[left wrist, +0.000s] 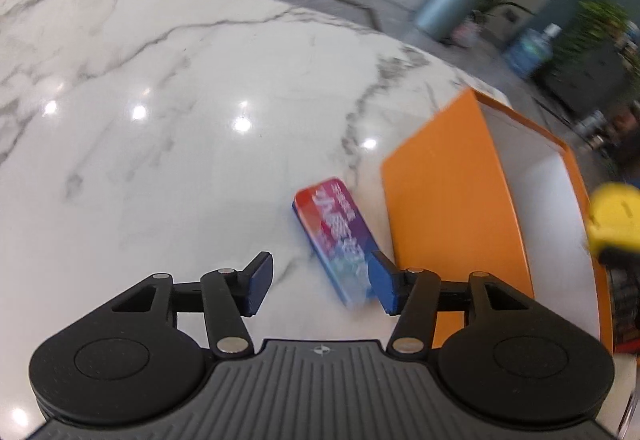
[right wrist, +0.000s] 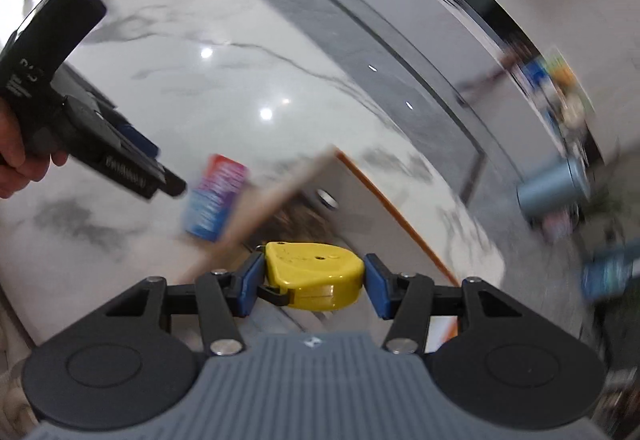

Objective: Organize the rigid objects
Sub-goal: 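Carry the tape measure over the box with the right tool while the left tool grasps the tin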

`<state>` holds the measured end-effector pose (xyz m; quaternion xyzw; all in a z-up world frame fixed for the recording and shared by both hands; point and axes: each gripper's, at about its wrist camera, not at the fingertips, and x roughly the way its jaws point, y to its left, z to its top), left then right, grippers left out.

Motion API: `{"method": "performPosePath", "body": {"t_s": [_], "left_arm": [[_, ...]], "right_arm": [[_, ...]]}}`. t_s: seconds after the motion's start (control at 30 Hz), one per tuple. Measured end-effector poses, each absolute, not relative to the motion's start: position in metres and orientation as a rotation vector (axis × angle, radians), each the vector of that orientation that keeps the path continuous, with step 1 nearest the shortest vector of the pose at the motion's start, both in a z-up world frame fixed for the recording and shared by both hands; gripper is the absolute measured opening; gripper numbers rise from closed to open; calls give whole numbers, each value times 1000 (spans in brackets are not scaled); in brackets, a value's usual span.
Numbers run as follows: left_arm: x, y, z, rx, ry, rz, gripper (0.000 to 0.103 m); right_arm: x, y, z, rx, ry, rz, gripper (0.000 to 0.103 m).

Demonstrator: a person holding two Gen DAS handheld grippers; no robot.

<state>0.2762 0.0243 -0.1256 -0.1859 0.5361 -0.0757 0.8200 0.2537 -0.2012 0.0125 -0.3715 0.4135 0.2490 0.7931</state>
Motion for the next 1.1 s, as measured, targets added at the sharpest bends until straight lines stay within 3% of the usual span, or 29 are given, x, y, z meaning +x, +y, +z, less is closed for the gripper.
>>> {"method": "performPosePath", "body": {"t_s": [0.07, 0.47, 0.7, 0.77, 1.1], "left_arm": [[287, 21, -131, -439, 1180, -96, 77], [326, -14, -150, -419, 1271, 118, 77], [331, -41, -152, -182, 1264, 169, 71], [329, -47, -152, -104, 1255, 139, 65], [309, -39, -151, 46, 1266, -1, 60]], "right_arm": [[263, -227, 12, -722, 926, 483, 55], [295, -291, -53, -528, 1059, 472, 55], [302, -299, -79, -559, 1102, 575, 55], [305, -301, -86, -583, 1114, 603, 55], [314, -290, -105, -772, 1059, 698, 55]]}}
